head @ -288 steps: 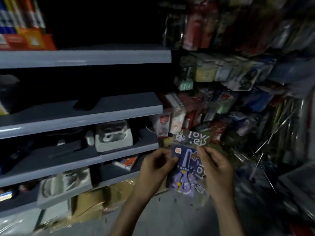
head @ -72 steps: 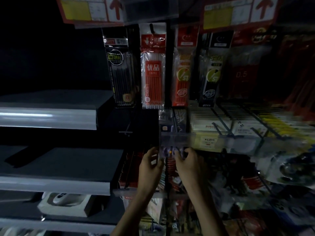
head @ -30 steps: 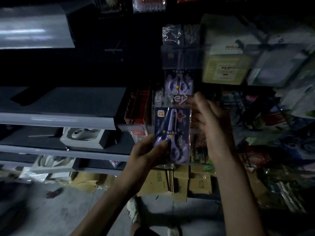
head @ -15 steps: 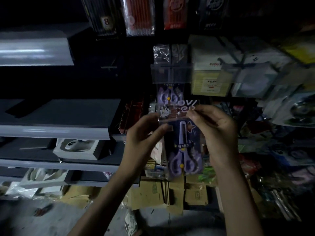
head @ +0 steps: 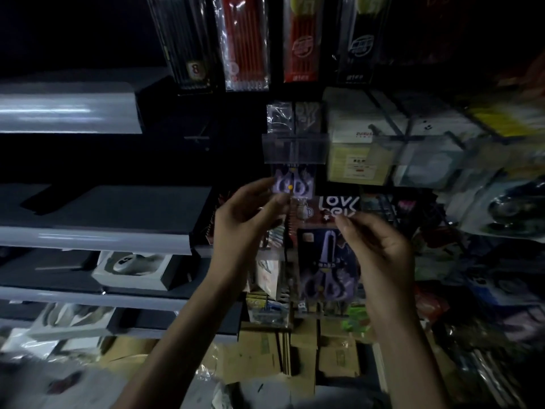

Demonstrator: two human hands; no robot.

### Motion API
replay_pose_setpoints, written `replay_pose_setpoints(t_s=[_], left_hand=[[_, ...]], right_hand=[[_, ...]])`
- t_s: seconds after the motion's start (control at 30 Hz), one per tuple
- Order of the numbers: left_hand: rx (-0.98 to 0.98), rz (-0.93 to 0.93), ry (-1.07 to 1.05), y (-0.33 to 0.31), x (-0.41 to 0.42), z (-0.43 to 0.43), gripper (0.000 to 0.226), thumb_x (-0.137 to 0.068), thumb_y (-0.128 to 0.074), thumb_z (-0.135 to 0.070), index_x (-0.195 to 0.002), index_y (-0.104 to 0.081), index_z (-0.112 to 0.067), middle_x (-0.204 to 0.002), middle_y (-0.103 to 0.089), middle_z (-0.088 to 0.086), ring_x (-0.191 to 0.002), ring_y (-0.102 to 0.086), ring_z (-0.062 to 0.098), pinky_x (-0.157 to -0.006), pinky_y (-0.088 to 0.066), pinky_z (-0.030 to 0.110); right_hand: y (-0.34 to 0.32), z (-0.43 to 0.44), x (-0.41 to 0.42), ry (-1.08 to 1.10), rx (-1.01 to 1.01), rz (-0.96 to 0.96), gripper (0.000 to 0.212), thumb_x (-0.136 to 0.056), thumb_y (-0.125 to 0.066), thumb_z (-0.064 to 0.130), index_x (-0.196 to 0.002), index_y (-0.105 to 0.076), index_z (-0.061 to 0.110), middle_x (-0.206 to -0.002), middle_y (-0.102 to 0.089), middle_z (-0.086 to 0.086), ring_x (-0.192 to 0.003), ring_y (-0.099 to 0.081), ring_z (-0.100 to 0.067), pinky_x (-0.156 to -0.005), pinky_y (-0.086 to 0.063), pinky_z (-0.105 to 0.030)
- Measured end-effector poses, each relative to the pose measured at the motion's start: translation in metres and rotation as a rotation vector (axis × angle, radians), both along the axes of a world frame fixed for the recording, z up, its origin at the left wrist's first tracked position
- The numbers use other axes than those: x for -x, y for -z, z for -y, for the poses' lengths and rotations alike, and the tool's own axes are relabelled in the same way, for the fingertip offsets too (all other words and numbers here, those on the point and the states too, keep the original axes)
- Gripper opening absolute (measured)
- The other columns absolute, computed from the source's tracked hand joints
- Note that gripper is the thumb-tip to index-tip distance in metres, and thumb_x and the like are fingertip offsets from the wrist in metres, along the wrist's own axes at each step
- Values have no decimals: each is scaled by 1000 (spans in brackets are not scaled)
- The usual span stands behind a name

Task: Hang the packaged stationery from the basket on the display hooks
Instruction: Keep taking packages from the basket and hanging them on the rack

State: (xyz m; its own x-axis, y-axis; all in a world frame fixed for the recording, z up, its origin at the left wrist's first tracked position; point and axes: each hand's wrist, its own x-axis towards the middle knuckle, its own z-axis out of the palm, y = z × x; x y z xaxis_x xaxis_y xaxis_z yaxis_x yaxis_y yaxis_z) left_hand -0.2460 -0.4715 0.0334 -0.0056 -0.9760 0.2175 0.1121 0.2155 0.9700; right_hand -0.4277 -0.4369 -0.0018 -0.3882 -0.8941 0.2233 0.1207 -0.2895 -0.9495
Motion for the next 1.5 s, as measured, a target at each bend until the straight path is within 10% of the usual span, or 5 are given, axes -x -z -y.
replay_pose_setpoints(t_s=[0.23, 1.2, 1.5], left_hand=[[51, 14, -30, -31, -7, 12, 24, -98, -73, -23, -119, -73, -11, -104, -78, 11, -101, -75, 26, -100, -59, 51], [215, 124, 169, -77, -29, 18, 24, -103, -58, -17, -124, -67, -9, -100, -66, 11, -90, -65, 23, -90, -59, 42], [231, 141, 155, -75, -29, 21, 20, -106, -56, -16, -123, -67, -12, -98, -66, 10, -86, -66, 23, -89, -58, 47]], right_hand=[[7, -6, 8, 106, -11, -21, 17, -91, -75, 23, -105, -77, 13, -99, -79, 3, -100, -73, -10, -82, -57, -21], [-44, 85, -49, 135, 122, 86, 21, -87, -83, 23, -98, -76, 6, -92, -79, -4, -94, -75, -23, -86, -60, -44], [-42, 100, -52, 151, 155, 108, 12, -87, -80, 8, -95, -73, 3, -91, -76, -5, -85, -71, -9, -75, -54, -19]])
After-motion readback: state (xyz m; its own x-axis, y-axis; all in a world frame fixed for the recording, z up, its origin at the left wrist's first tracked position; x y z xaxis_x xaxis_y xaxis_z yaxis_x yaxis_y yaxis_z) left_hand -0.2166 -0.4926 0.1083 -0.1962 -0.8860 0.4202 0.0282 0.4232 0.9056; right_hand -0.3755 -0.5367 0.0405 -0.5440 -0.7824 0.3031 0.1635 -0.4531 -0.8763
